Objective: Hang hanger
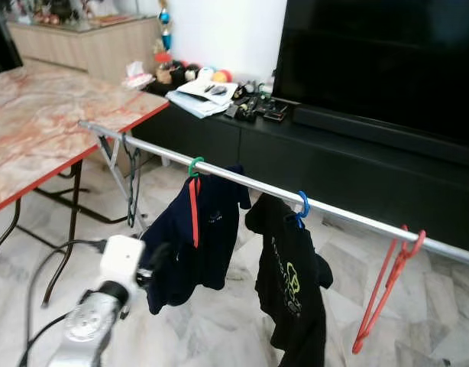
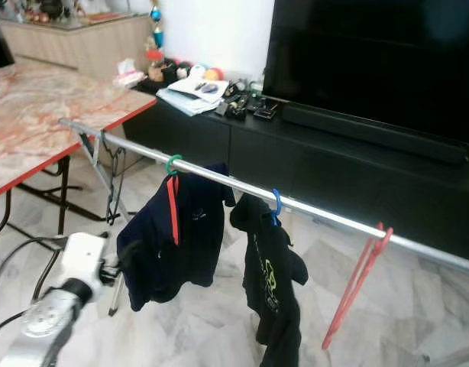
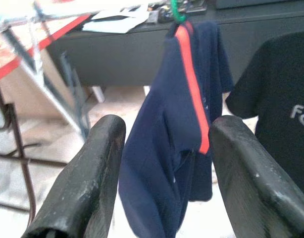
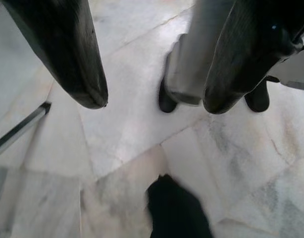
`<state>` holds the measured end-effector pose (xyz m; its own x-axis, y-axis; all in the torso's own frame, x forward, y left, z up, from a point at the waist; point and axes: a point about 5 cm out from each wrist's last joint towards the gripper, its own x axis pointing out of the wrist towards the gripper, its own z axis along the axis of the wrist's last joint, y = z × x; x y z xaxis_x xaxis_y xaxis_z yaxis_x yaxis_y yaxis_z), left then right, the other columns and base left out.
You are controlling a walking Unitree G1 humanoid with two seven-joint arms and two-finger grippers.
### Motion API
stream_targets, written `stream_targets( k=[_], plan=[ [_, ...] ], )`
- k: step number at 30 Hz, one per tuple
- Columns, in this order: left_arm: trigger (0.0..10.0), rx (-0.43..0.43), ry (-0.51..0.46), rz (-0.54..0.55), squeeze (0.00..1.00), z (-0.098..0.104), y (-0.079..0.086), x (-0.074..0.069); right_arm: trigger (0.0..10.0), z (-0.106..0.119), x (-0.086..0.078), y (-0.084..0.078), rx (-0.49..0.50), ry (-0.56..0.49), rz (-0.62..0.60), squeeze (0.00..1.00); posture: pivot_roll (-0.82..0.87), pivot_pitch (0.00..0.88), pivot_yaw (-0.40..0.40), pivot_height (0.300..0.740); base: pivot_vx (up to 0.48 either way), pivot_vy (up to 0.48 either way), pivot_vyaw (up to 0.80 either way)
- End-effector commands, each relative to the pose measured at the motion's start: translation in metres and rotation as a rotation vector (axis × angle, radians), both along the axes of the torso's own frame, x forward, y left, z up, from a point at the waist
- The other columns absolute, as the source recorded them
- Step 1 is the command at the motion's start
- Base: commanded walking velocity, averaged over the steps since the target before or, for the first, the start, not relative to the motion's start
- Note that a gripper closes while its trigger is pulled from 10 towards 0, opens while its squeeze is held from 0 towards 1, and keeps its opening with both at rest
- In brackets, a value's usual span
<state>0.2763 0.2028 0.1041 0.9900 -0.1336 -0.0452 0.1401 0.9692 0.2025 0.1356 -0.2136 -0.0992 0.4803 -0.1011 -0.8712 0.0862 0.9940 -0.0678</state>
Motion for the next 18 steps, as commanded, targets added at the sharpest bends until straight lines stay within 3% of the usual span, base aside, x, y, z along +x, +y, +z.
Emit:
stream_targets(
  k=[1, 12, 18],
  plan=[
    [10.0, -0.010, 0.005, -0.031, 0.00, 0.000, -0.009, 0.002, 10.0, -0.001, -0.001, 0.000, -0.003, 0.013, -0.016, 0.00, 0.05, 0.016, -0.001, 0.740, 0.000, 0.356, -0.80],
    [10.0, -0.014, 0.006, -0.033, 0.00, 0.000, -0.010, 0.001, 10.0, -0.001, 0.004, 0.013, 0.010, 0.004, -0.003, 0.00, 0.05, 0.019, -0.003, 0.740, 0.000, 0.361, -0.07],
    [10.0, -0.013, 0.008, -0.039, 0.00, -0.001, -0.011, 0.001, 10.0, 0.003, 0.022, 0.027, 0.015, -0.021, 0.011, 0.00, 0.05, 0.019, -0.004, 0.740, 0.000, 0.360, 0.00]
  ],
)
